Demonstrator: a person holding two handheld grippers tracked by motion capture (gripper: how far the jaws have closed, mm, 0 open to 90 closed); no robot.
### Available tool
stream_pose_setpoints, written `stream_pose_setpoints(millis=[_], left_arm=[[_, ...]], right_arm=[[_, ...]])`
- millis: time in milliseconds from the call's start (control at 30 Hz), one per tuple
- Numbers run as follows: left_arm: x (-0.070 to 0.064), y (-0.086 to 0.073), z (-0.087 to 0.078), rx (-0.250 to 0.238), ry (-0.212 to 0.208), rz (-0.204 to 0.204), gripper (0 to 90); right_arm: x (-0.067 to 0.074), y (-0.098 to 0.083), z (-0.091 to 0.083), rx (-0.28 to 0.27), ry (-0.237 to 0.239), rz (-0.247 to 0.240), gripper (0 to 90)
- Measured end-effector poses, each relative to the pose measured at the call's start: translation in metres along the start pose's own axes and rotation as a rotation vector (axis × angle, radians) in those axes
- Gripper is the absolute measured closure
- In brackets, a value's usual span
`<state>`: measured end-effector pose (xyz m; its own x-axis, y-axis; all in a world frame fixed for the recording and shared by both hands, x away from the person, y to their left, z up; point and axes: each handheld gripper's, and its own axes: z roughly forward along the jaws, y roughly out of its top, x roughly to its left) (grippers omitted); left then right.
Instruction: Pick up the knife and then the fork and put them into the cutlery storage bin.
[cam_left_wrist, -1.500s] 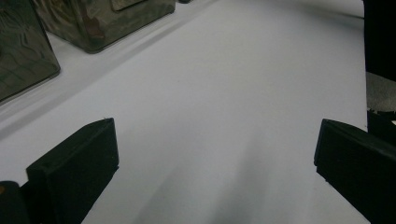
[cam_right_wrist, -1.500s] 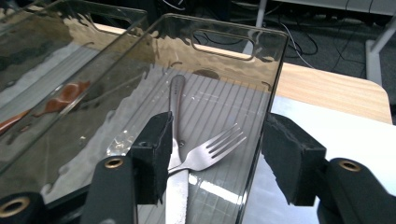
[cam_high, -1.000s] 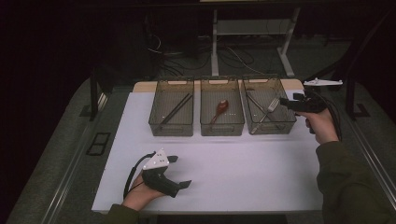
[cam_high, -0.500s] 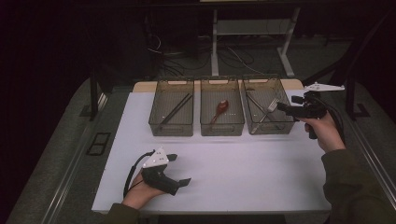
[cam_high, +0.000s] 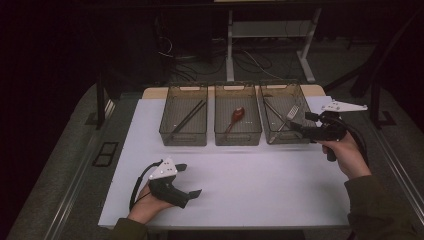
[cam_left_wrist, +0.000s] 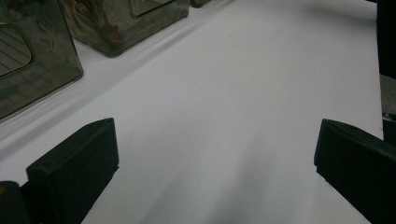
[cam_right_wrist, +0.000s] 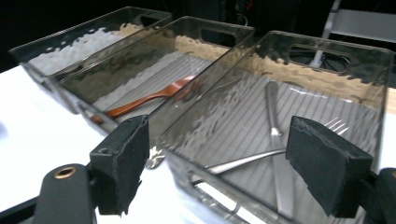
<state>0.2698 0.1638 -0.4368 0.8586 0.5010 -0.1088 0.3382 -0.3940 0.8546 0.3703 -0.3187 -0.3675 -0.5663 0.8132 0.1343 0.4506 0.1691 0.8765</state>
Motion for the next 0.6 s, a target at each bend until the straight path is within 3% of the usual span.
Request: stream_pose_setpoints(millis=[267, 600], left_arm=[[-0.001, 0.0, 0.0, 0.002, -0.002, -0.003, 0.0], [-0.001, -0.001, 0.0, 0.002, -0.002, -0.005, 0.0]], right_arm=[[0.016, -0.015, -0.01, -0.024, 0.055, -0.01, 20.4], [0.029, -0.037, -0.014, -0.001, 0.085, -0.018, 19.6]])
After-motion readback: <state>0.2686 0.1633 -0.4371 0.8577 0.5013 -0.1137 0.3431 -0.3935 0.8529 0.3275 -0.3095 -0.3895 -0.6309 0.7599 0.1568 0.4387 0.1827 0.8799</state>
